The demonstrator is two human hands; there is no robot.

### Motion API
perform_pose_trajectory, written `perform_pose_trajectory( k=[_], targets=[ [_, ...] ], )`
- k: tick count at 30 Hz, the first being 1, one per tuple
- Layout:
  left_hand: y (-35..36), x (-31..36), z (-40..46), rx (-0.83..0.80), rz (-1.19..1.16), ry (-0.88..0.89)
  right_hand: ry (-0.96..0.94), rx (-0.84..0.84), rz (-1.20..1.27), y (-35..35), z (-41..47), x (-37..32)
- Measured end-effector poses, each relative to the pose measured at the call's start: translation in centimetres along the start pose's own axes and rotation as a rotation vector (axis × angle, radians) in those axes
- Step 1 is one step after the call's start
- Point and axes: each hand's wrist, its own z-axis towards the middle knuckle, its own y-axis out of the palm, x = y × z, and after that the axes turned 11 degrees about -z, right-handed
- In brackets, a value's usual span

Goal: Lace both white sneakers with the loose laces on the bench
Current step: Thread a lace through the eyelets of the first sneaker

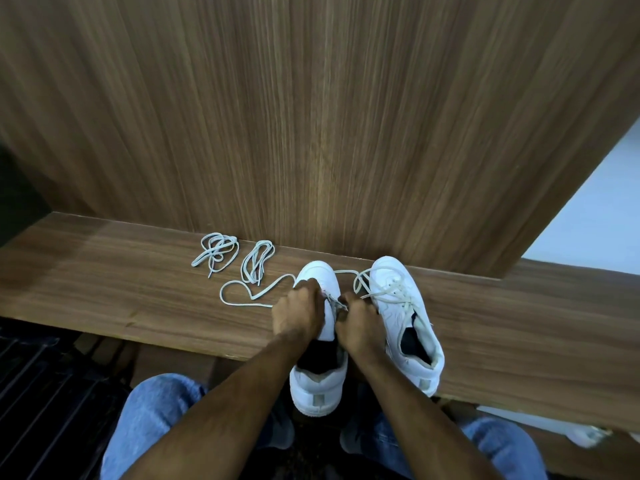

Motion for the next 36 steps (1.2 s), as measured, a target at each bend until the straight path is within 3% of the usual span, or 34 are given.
perform_pose_trajectory(
  k=[3, 5, 6, 8, 11, 14, 18, 20, 22, 24, 26, 28, 31, 34, 36],
  targets=[
    [-0.4, -1.0, 1.4, 0.239, -0.834, -0.481, 0.012, -0.004, 0.024, 0.1, 0.1, 0.0],
    [-0.4, -1.4, 1.9, 0.292, -1.159, -0.627, 0.012, -0.005, 0.023, 0.2, 0.0, 0.0],
    [-0.6, -1.3, 1.9, 0.282, -1.111, -0.586, 0.012, -0.006, 0.024, 0.3, 0.0, 0.0],
    [-1.0, -1.4, 1.7, 0.223, -0.779, -0.335, 0.015, -0.002, 0.023, 0.4, 0.1, 0.0],
    [-1.0, -1.7, 1.1, 0.002, -0.259, 0.058, 0.000, 0.002, 0.012, 0.5, 0.2, 0.1],
    [-0.8, -1.1, 0.6, -0.079, 0.199, 0.198, -0.004, 0.002, 0.008, 0.5, 0.2, 0.1],
    [-0.1, -1.0, 0.7, -0.056, 0.227, 0.207, -0.011, -0.009, -0.012, 0.4, 0.2, 0.0],
    [-0.5, -0.8, 0.9, -0.025, -0.084, 0.055, -0.008, -0.007, -0.017, 0.4, 0.2, 0.0],
    [-1.7, -0.1, 1.6, 0.077, -0.707, -0.280, -0.001, -0.003, -0.006, 0.5, 0.2, 0.0],
    [-2.2, -0.1, 2.2, 0.196, -1.144, -0.665, 0.002, -0.011, 0.000, 0.5, 0.2, 0.1],
    [-2.1, -0.6, 2.5, 0.199, -1.281, -0.794, 0.003, -0.012, -0.008, 0.5, 0.2, 0.1],
    [-1.7, -1.2, 2.3, 0.172, -1.147, -0.610, 0.002, -0.009, -0.015, 0.6, 0.2, 0.1],
    [-1.7, -1.2, 1.3, 0.077, -0.738, -0.245, -0.004, -0.007, -0.027, 0.6, 0.1, 0.1],
    [-1.5, -0.8, 1.0, -0.053, -0.180, 0.045, -0.010, -0.006, -0.032, 0.6, 0.1, 0.1],
    [-1.0, -0.6, 1.0, -0.107, 0.134, 0.145, -0.011, -0.011, -0.028, 0.5, 0.0, 0.0]
  ],
)
